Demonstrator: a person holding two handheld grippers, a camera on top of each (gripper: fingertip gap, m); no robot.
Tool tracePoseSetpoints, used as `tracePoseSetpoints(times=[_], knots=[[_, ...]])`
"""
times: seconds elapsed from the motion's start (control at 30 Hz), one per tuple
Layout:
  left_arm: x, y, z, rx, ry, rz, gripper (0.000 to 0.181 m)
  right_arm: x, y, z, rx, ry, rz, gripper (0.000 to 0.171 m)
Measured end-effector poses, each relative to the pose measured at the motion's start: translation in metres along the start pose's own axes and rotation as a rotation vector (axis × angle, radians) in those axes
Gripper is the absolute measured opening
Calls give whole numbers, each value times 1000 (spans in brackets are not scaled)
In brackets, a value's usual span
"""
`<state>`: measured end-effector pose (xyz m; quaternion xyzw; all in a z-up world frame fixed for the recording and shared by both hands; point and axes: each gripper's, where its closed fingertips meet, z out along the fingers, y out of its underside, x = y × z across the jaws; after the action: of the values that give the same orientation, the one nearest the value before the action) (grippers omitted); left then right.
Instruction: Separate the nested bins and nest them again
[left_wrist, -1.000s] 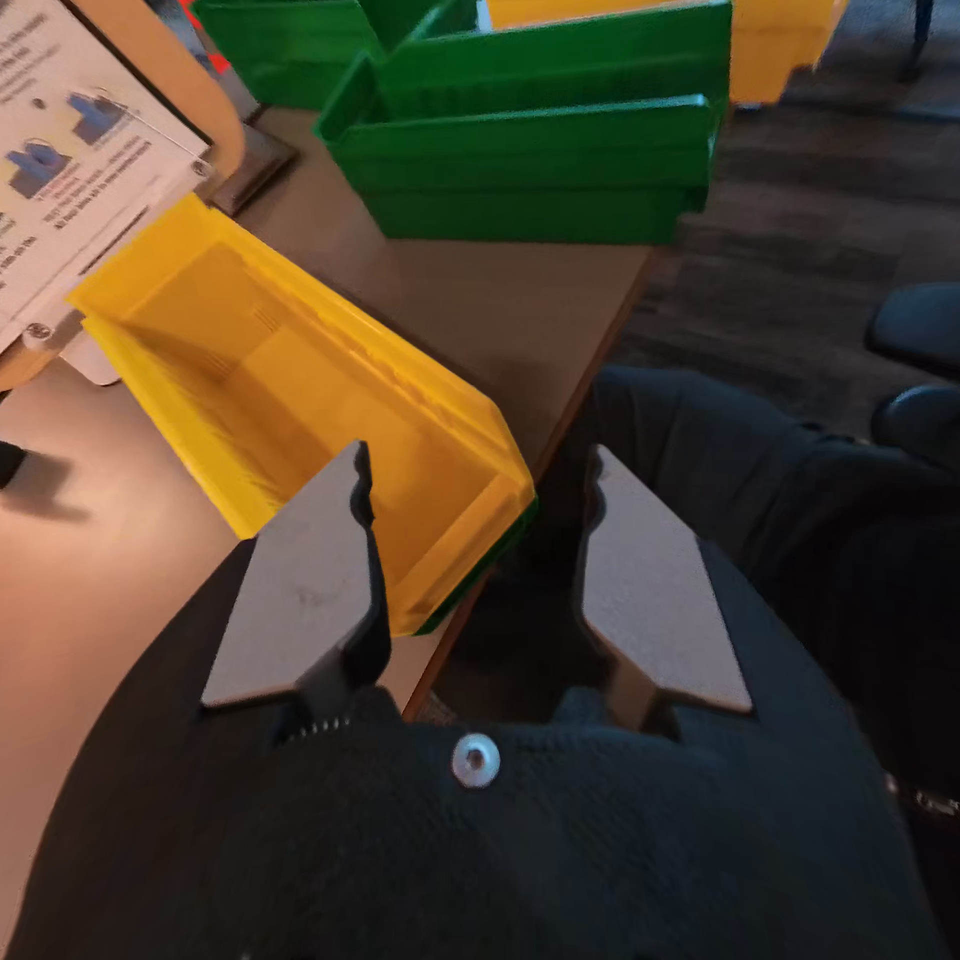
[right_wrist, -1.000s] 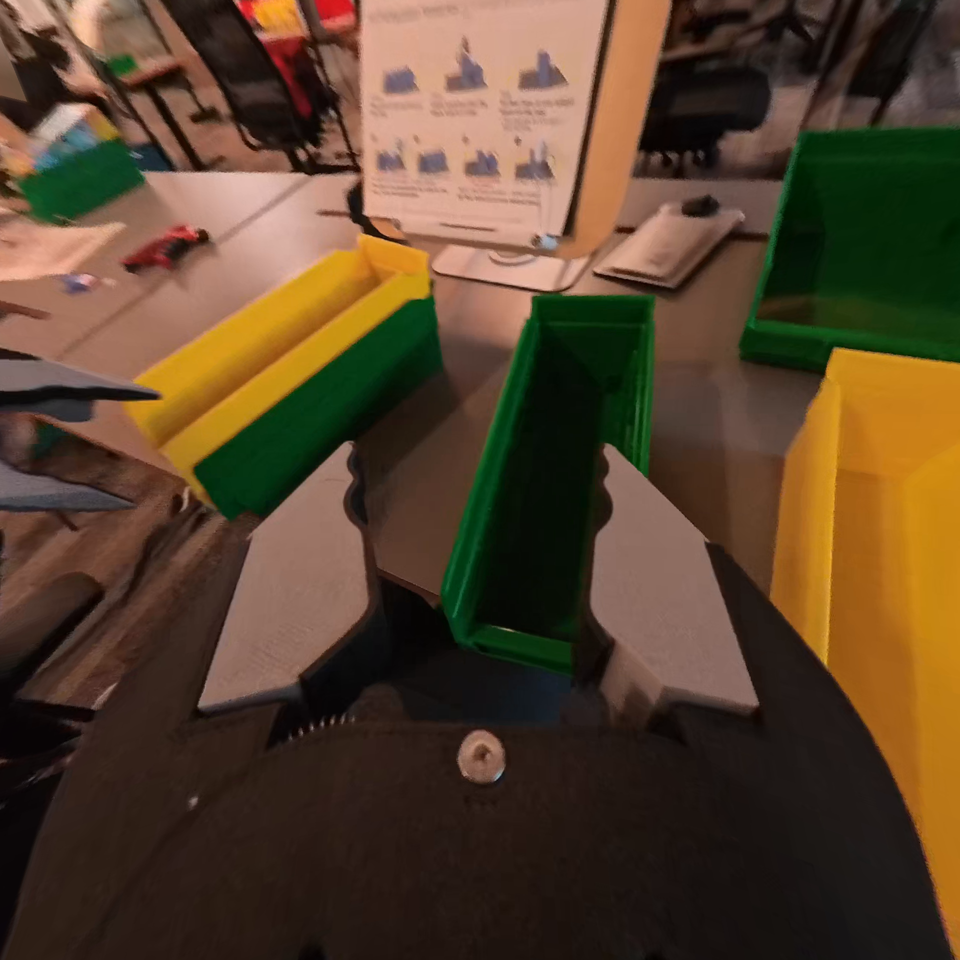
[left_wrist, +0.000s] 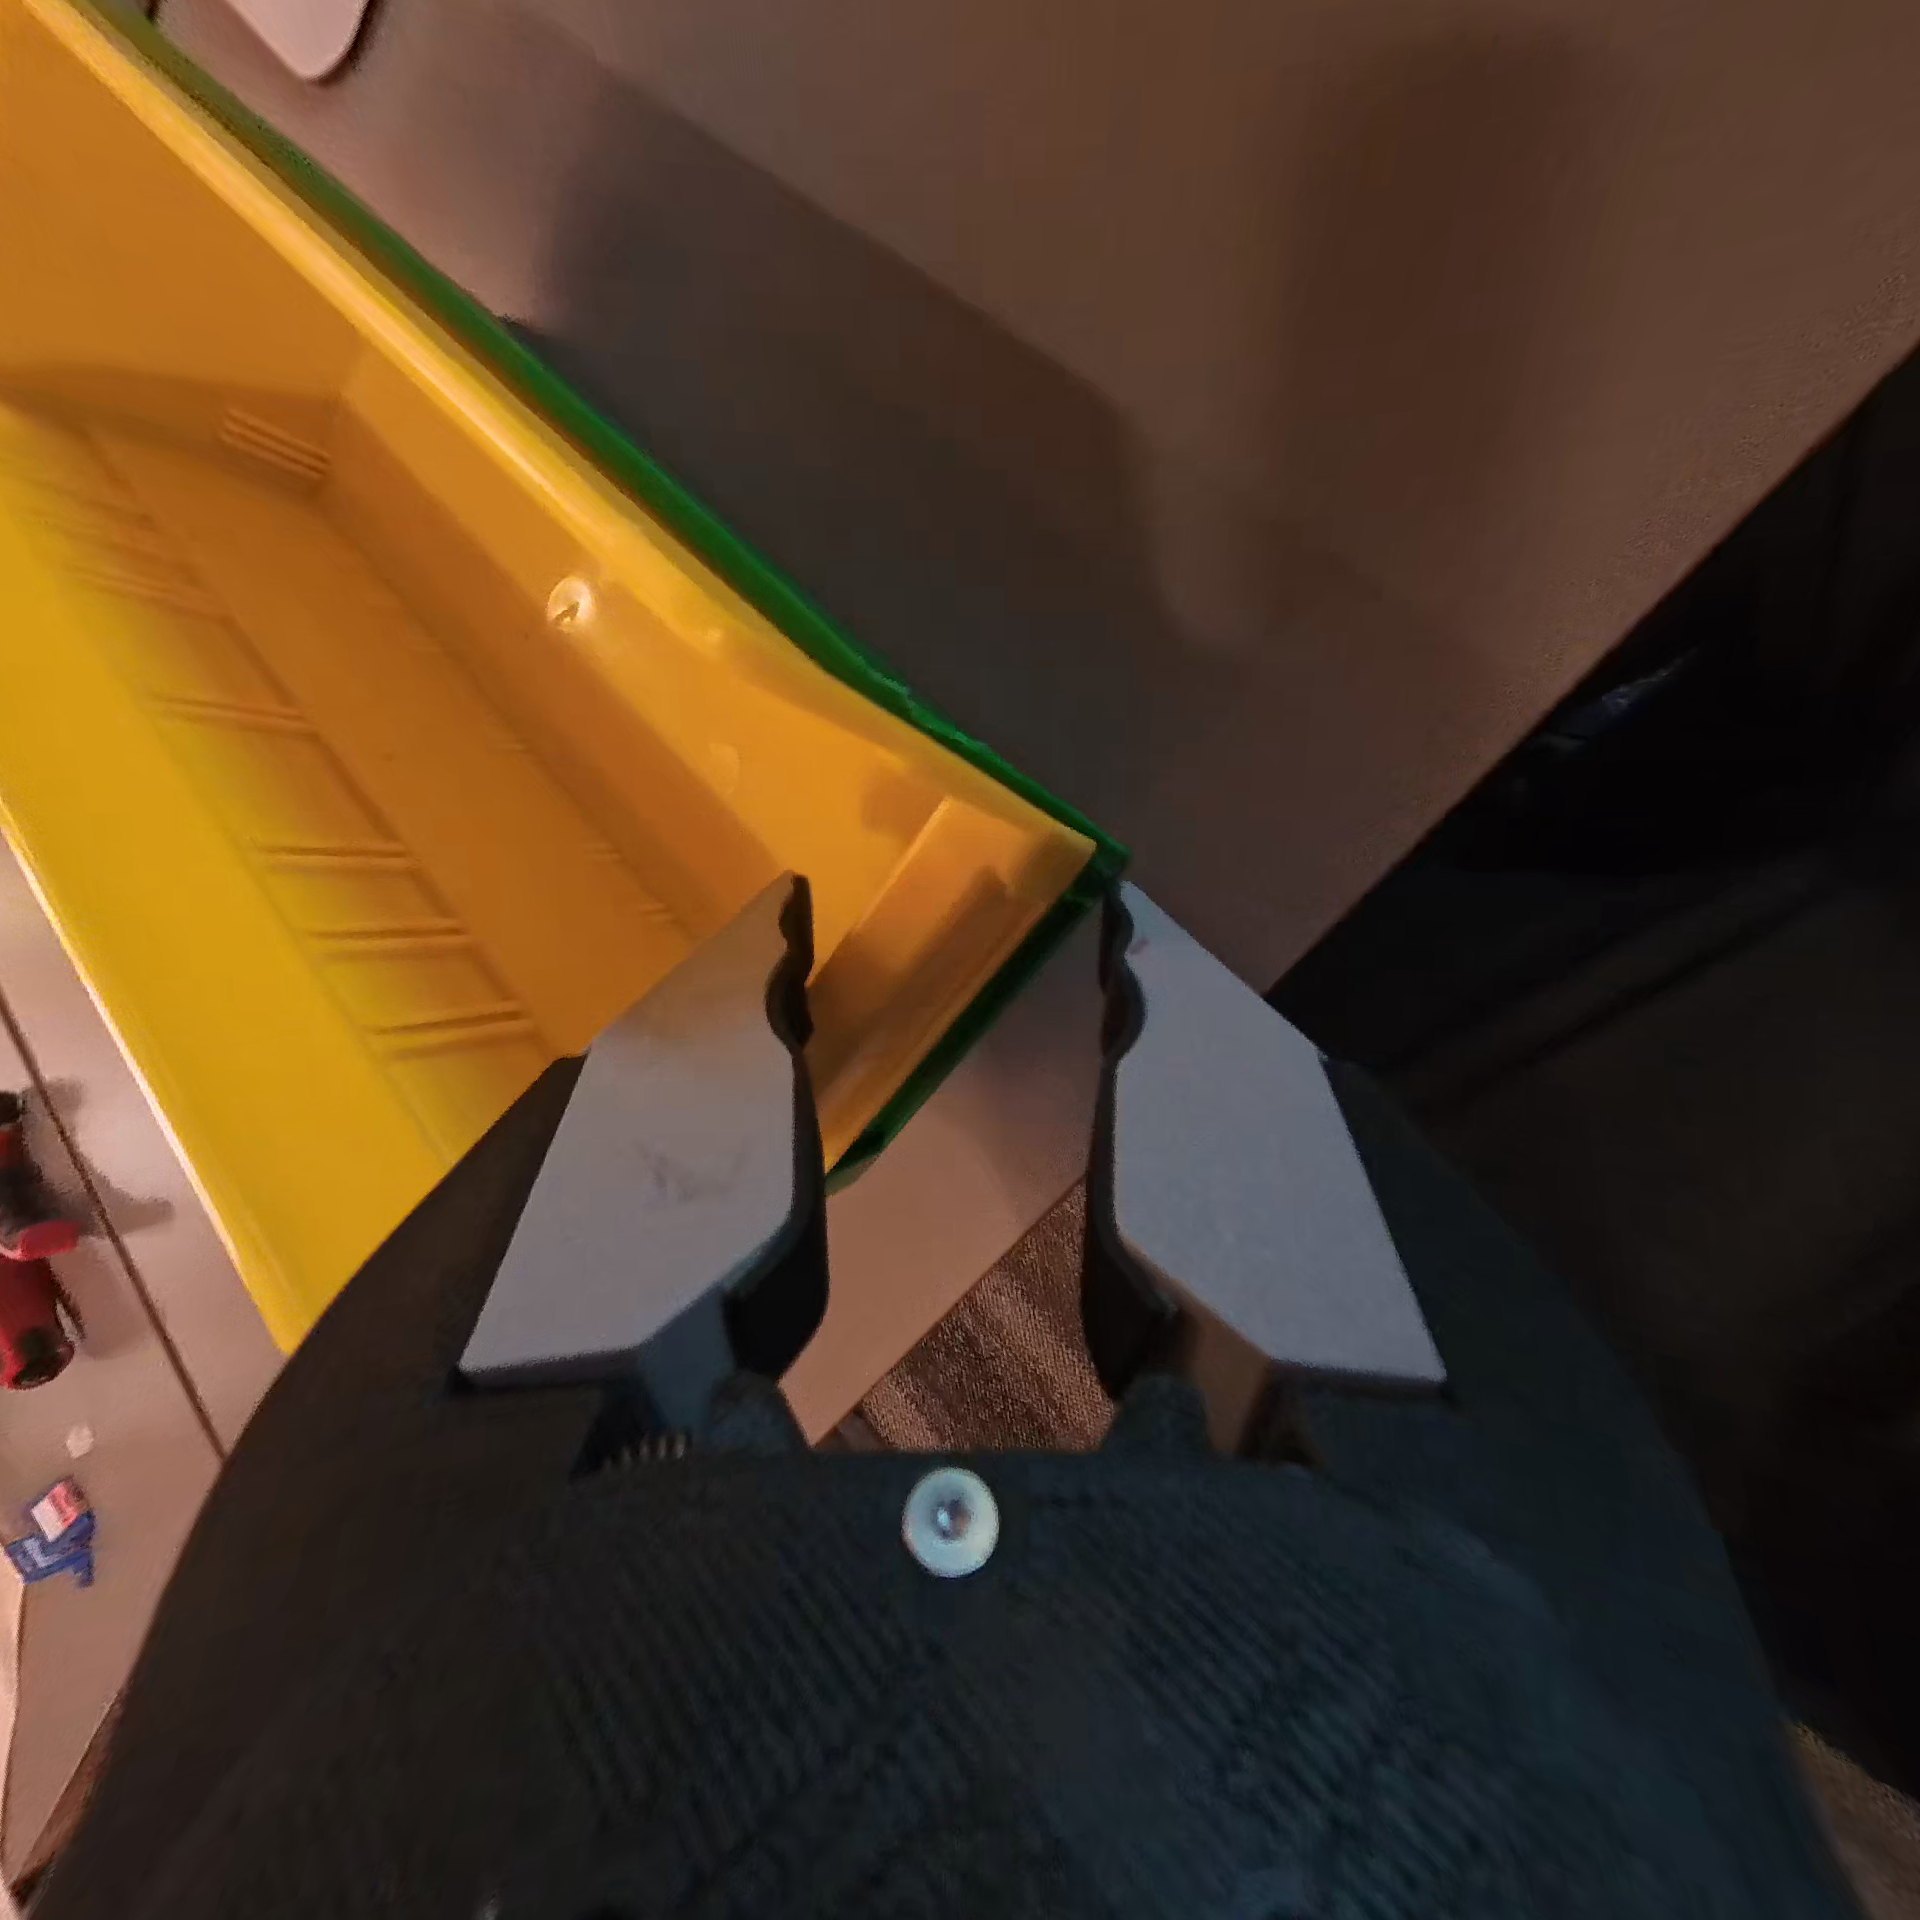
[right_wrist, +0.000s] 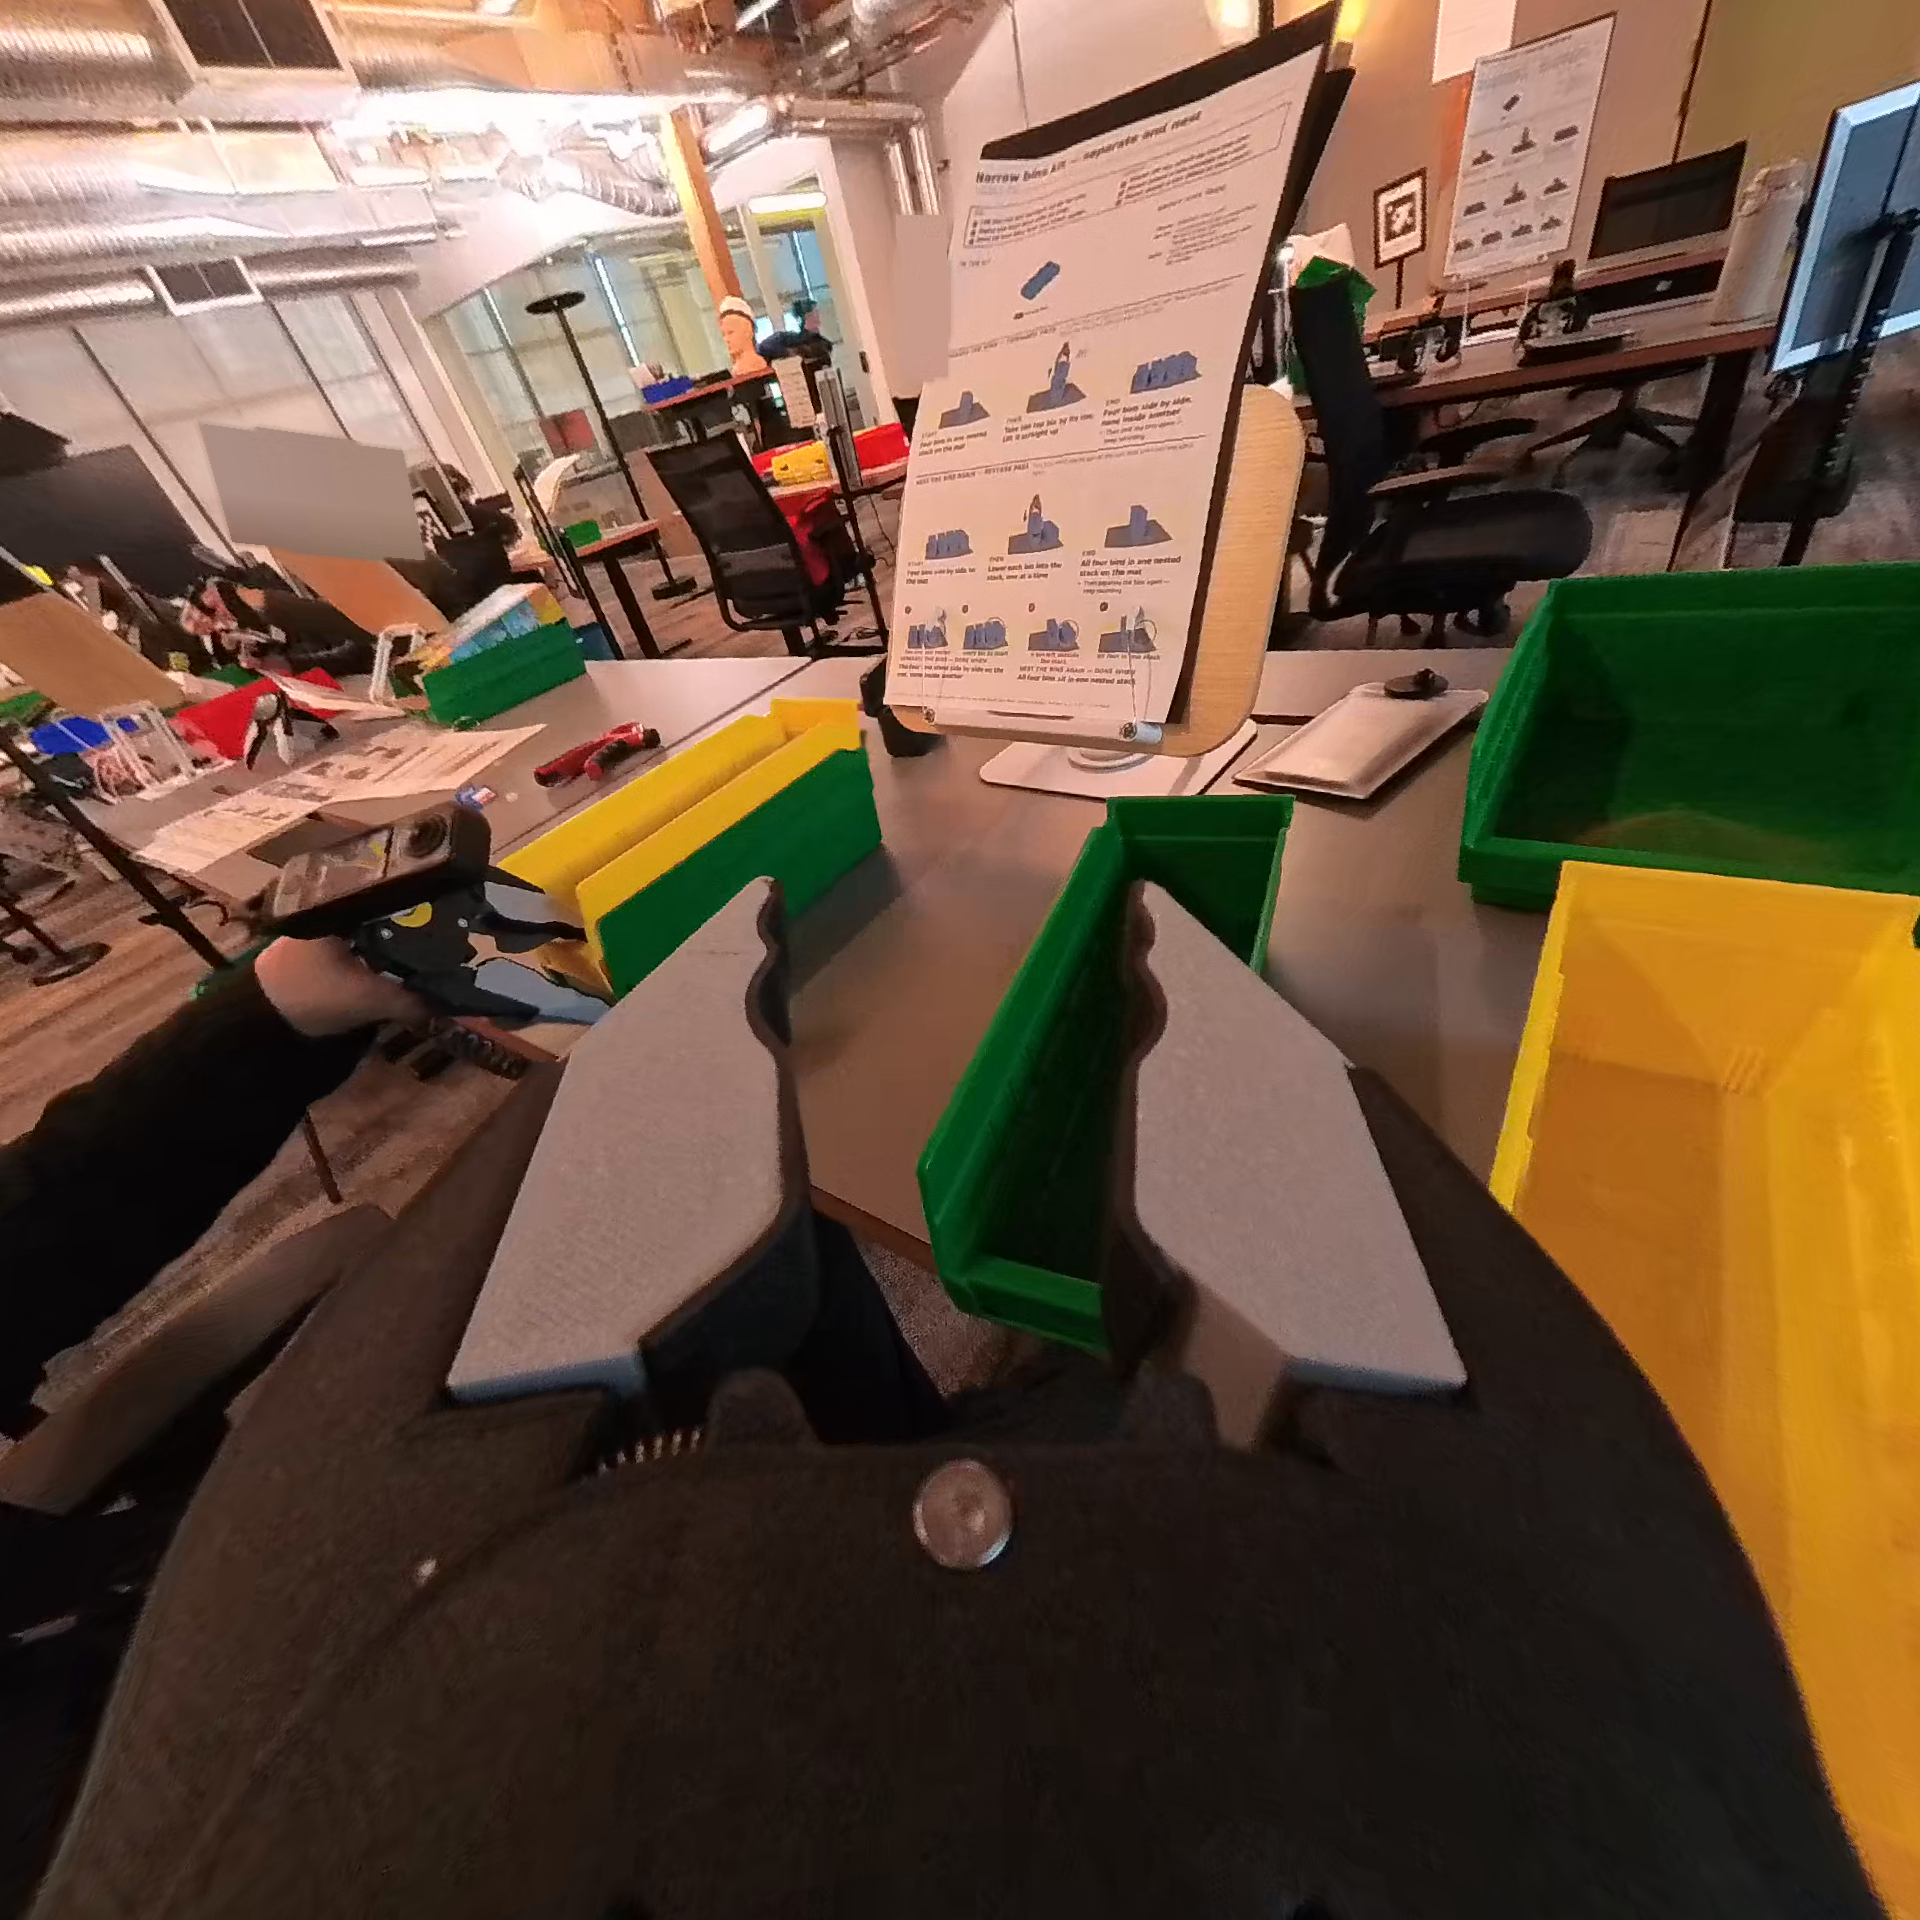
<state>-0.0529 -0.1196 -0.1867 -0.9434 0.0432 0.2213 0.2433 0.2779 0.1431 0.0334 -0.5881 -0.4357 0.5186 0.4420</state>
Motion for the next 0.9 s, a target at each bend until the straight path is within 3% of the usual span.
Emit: tracePoseSetpoints(times=[0.13, 0.3, 0.4, 0.53, 0.63, 0.9], knots=[[-12, 12, -8, 14, 38, -96, 68, 7, 2, 0, -13, 31, 2, 62], [-14, -12, -61, 208, 110, -250, 98, 15, 6, 6, -35, 88, -7, 70], [-42, -29, -95, 344, 87, -329, 114, 14, 11, 14, -60, 91, -16, 74], [-88, -36, -112, 390, 16, -459, 130, 8, 20, 23, -112, 78, -31, 77], [-111, -44, -107, 376, 15, -522, 137, 3, 20, 25, -111, 75, -40, 77], [-144, -68, -42, 151, 64, -610, 151, -16, 27, 44, -144, 21, -62, 77]])
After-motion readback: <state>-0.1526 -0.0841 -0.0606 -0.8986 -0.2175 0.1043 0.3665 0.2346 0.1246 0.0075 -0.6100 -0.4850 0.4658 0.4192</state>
